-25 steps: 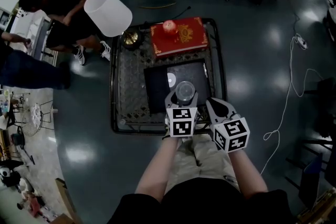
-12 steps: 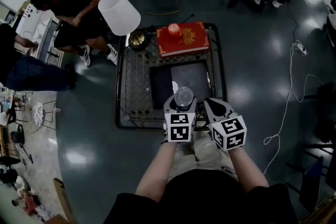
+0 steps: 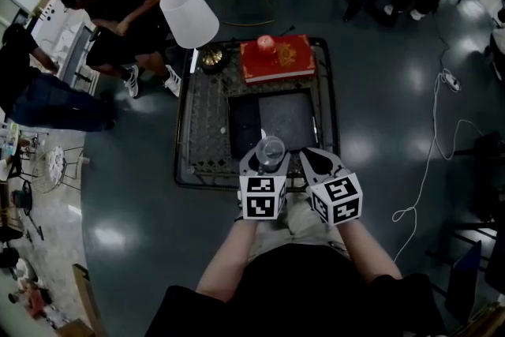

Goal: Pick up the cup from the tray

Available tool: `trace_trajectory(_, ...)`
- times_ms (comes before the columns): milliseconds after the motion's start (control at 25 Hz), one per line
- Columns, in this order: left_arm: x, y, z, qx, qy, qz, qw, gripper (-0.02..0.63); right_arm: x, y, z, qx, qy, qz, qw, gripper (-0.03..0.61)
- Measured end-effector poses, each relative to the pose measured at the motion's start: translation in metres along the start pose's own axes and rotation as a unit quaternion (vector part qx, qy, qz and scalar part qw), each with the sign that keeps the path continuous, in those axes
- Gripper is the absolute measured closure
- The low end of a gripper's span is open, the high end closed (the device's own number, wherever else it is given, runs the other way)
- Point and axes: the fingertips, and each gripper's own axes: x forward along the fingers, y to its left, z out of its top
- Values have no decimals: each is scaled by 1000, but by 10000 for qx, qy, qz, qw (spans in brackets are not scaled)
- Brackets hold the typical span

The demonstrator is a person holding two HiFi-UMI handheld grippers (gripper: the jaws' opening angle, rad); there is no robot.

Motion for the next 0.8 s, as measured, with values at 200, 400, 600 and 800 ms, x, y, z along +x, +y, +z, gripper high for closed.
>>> trace_trajectory(200,-15,3,-2,-9,-53,39,10000,331,-8,7,-2,-105,-21,25,9999,568)
trace_trajectory(400,-29,8,-7,-36,-103,85,9999,331,-13,15,-6,-264,-14,54,9996,568)
trace_trajectory(600,-39,11,-12,-96,-129,113,9998,331,-17,21,-10,-353,10,82,9993,568)
trace_trajectory(800,-44,13,-15,-121,-124,138,9998,331,-18,27,-14,-386,35,143,9991,568)
